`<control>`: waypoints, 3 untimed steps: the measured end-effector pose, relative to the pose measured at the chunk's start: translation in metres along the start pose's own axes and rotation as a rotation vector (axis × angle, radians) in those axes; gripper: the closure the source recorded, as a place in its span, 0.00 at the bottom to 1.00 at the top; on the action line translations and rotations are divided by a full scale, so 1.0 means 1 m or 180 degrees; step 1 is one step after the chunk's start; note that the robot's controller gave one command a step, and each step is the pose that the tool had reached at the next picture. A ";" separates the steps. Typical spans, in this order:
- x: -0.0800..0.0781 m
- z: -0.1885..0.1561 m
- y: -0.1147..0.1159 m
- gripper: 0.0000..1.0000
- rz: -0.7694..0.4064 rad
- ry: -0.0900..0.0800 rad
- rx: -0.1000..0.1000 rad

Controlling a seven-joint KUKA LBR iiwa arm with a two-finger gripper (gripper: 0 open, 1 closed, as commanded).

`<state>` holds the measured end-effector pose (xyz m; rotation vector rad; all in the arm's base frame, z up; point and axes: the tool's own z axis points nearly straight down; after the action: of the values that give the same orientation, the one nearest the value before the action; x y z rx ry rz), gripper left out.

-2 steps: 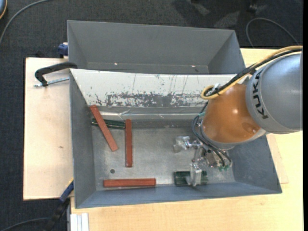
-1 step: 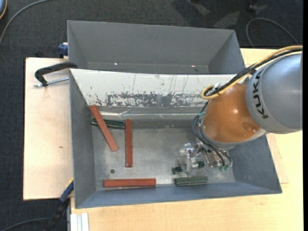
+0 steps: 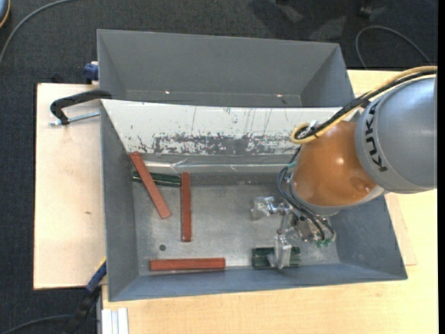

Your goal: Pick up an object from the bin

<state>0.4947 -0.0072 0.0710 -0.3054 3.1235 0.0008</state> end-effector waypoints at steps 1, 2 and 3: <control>0.000 0.000 0.000 1.00 -0.0001 -0.0002 0.0000; 0.000 0.000 0.000 0.00 -0.0001 0.0000 0.0000; -0.013 0.000 -0.047 0.00 -0.0522 -0.0011 0.0008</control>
Offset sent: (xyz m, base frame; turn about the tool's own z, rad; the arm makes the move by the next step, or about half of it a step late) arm 0.0000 0.0000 0.0000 0.0000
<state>0.5163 -0.0509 0.0711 -0.5594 3.0844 -0.0029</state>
